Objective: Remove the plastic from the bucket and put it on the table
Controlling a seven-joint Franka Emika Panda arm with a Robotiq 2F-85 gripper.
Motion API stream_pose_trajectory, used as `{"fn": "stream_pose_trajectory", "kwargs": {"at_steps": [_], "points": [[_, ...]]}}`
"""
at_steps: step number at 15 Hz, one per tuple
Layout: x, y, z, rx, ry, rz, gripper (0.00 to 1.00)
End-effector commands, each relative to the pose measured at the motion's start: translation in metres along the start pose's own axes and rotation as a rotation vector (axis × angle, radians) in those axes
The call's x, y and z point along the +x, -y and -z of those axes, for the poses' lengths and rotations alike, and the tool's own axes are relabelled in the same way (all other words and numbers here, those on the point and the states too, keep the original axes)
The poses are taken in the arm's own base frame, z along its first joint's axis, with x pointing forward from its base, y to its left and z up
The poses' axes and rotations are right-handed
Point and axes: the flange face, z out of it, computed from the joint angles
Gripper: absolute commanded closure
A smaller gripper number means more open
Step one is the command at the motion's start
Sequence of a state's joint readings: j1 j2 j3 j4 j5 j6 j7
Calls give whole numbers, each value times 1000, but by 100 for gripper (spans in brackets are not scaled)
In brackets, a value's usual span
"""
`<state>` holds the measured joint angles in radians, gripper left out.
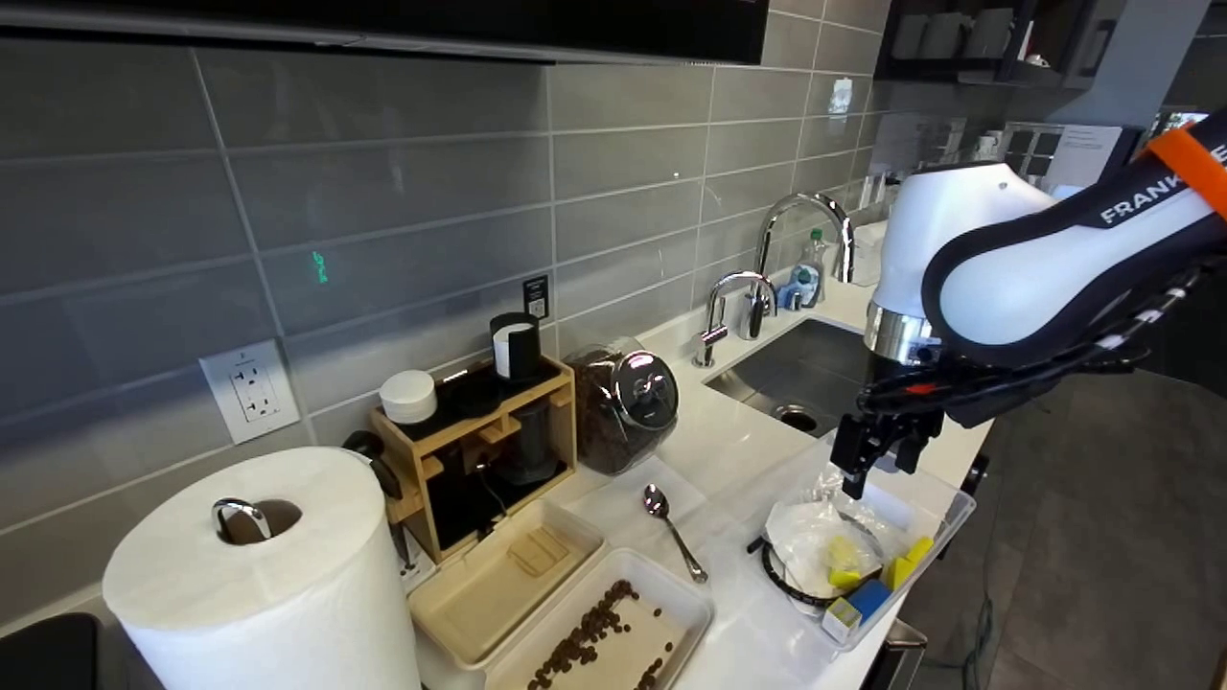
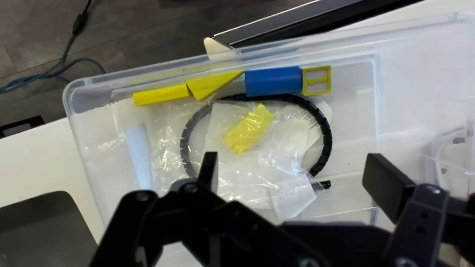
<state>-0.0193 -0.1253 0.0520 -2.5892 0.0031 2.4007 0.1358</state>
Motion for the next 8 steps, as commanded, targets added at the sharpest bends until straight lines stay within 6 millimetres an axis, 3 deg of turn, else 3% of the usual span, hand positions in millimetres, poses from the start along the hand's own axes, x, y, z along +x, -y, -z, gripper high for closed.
{"fn": "stream_pose_trajectory", "kwargs": {"at_steps": [1,4,8], "points": [[0,0,-2,0,6,0,0],[0,0,-3,-1,7,0,0],[9,7,-26,19,-29,-2,0]]}}
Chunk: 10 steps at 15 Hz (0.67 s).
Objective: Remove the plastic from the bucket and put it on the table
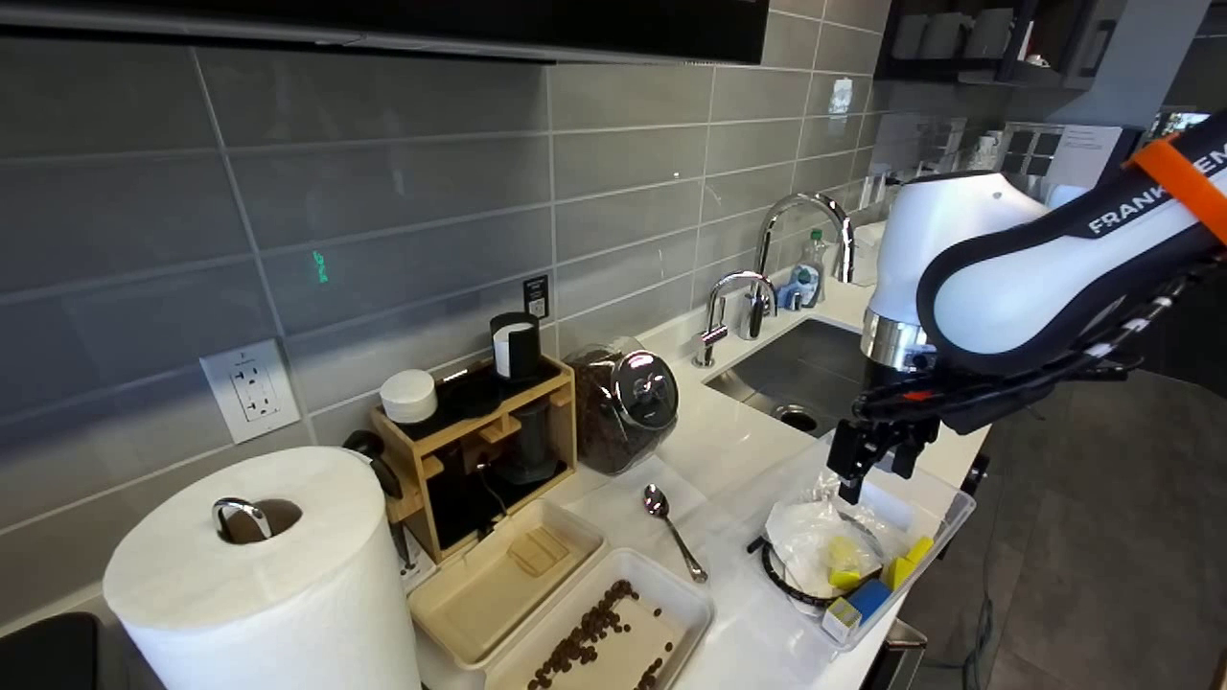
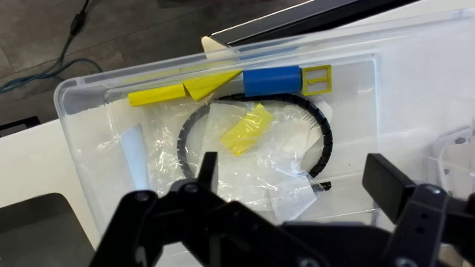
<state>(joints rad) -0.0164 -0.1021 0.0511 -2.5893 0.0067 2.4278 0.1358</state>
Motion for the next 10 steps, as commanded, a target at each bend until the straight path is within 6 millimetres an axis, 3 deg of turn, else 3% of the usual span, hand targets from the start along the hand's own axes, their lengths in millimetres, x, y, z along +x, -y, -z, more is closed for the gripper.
{"fn": "stream_pose_trajectory", "kwargs": {"at_steps": [1,10], "points": [[10,6,-23,33,-43,-8,0],[30,7,-81,61,-158,-128,0]]}}
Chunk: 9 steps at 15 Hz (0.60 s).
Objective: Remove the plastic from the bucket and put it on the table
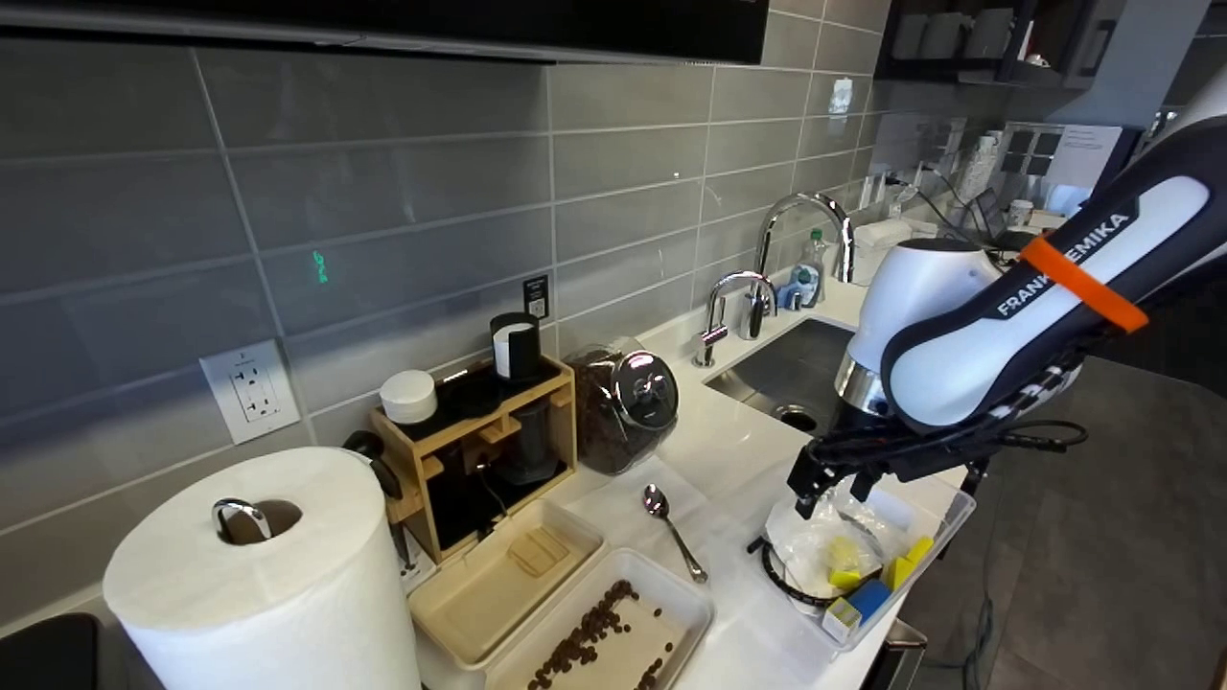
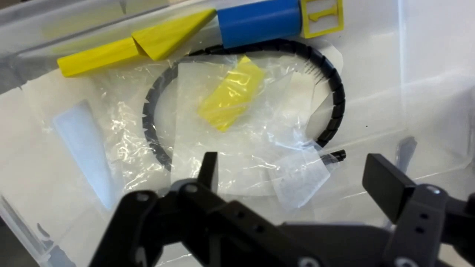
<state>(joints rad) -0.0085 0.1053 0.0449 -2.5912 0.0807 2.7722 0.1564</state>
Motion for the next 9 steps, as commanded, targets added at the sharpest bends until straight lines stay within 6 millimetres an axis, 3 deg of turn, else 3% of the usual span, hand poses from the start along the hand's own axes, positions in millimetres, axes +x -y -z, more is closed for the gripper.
{"fn": "stream_pose_trajectory", "kwargs": {"at_steps": [1,5,9], "points": [[4,6,-26,0,-51,-47,0],[9,22,-44,13,-143,-45,0],[15,25,-63,-34,-189,-36,0]]}}
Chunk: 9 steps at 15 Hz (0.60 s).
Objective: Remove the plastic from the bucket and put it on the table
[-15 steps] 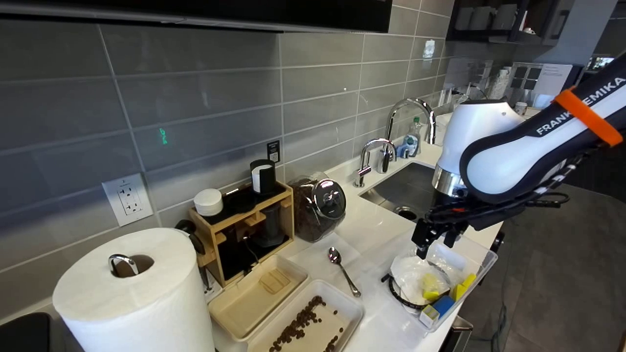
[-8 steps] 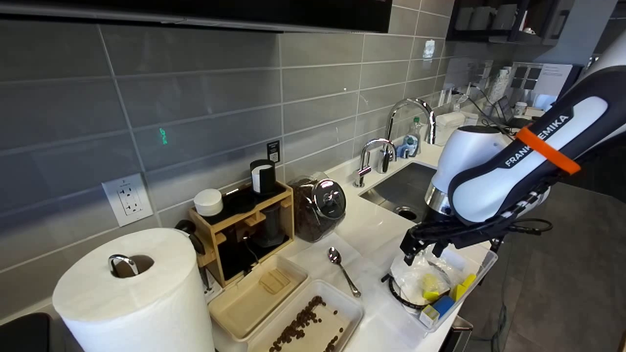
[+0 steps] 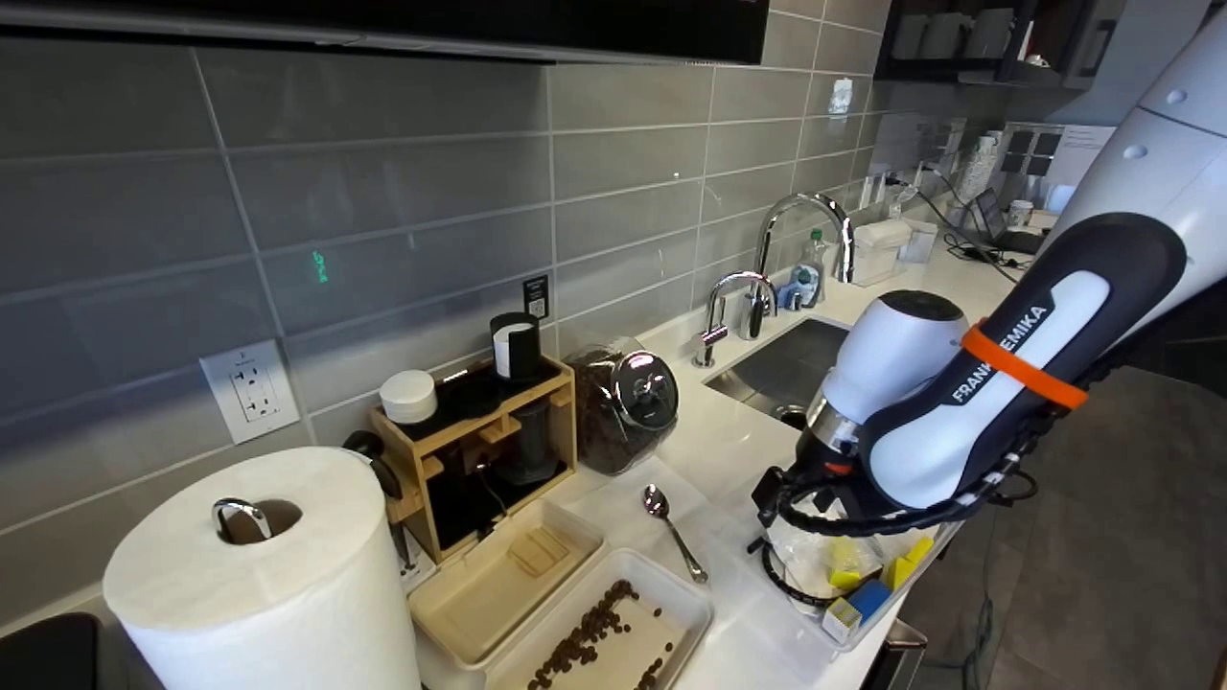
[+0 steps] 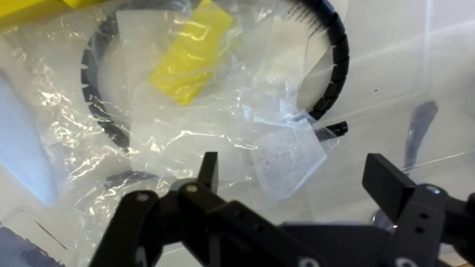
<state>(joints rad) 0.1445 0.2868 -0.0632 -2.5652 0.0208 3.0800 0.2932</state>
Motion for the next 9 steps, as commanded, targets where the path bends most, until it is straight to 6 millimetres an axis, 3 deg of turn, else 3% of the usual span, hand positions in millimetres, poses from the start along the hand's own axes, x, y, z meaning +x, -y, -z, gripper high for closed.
{"fn": "stream_pose_trajectory", "kwargs": {"at_steps": [1,7,8,9], "points": [[5,4,-23,-45,-42,-7,0],[2,14,-42,-73,-90,3,0],[1,15,-45,-78,-95,1,25],[0,17,-45,-78,-93,-3,26]]}}
